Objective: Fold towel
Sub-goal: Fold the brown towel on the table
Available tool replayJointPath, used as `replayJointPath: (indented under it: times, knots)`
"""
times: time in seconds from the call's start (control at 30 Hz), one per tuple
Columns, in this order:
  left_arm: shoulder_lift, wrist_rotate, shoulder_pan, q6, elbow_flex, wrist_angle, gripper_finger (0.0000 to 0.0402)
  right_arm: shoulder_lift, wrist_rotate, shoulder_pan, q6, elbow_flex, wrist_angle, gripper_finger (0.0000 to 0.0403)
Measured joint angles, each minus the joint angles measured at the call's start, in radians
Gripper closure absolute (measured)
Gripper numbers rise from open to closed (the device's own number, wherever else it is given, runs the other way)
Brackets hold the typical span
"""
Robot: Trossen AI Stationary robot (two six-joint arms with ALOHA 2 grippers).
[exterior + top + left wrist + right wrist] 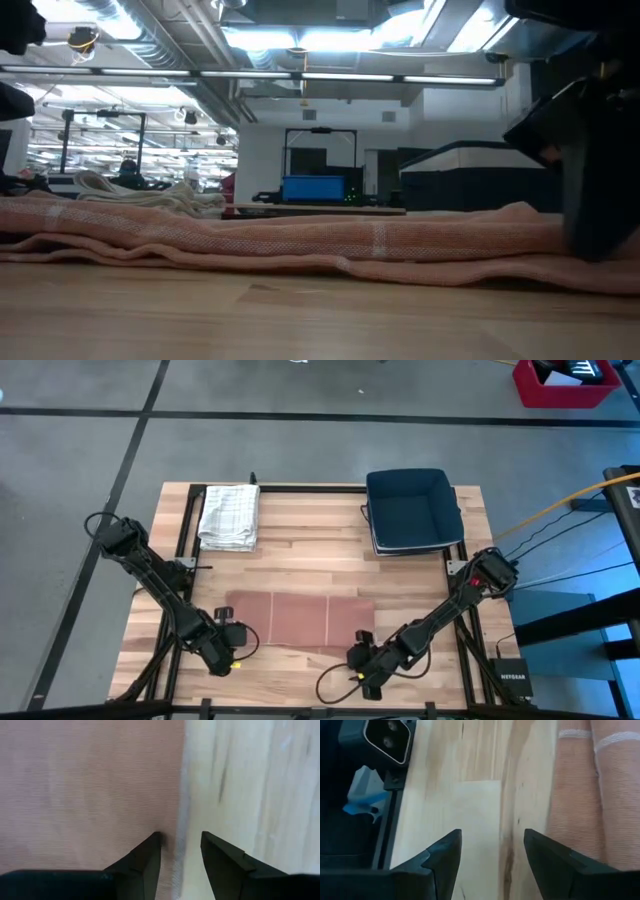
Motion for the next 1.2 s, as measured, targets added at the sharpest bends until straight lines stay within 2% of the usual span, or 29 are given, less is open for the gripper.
replayJointPath:
  times: [0.37, 0.47, 0.63, 0.7, 0.9, 1.03, 1.2]
  knots:
    - [0.000, -0.045, 0.003, -0.047, -0.024, -0.075, 0.0277, 0.002, 0.071, 0.000, -0.029, 0.000, -0.050, 0.0183]
    - [0.000, -0.045, 0.003, -0.051, -0.024, -0.087, 0.0304, 0.002, 0.114, -0.005, -0.052, 0.000, -0.050, 0.0183]
    - [0.000, -0.046, 0.003, -0.051, -0.024, -0.089, 0.0380, 0.037, 0.090, -0.015, -0.075, 0.000, -0.028, 0.0183]
    - [0.000, -0.046, 0.003, -0.052, -0.024, -0.089, 0.0395, 0.055, 0.084, -0.016, -0.090, 0.001, 0.002, 0.0183]
    - [0.000, -0.048, 0.000, -0.073, -0.024, -0.152, 0.0397, 0.072, 0.055, -0.009, -0.085, 0.008, -0.033, 0.0185]
    - [0.000, -0.049, -0.005, -0.089, -0.025, -0.240, 0.0395, 0.072, 0.040, 0.010, -0.068, 0.006, -0.064, 0.0200]
    - [0.000, -0.038, -0.008, -0.087, -0.025, -0.266, 0.0398, 0.072, 0.029, 0.022, -0.024, 0.006, -0.108, 0.0222]
